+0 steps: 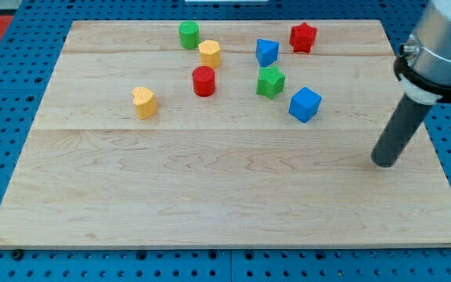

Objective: Move the red circle towards top left

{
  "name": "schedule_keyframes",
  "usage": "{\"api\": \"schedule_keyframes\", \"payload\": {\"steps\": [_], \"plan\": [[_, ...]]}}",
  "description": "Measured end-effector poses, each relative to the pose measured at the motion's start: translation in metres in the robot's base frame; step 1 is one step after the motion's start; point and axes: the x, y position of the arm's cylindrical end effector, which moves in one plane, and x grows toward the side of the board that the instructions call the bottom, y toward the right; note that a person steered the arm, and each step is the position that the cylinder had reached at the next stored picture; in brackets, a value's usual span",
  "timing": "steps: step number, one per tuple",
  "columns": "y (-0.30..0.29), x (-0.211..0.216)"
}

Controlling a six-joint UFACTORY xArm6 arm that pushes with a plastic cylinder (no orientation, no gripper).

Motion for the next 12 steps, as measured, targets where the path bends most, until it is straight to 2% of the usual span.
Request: {"api": "schedule_keyframes", "payload": {"steps": [1, 2, 3, 4, 5, 7, 8, 9, 10, 11, 12], "plan": [[-0.016, -0.043], [-0.117, -0.055], [-0.193, -0.091], [-0.211, -0.108], [-0.191, -0.135], [-0.199, -0.142], [-0.219, -0.144], [-0.262, -0.161], [-0.302, -0.225], [-0.342, -0.21], [-0.309, -0.19]]}}
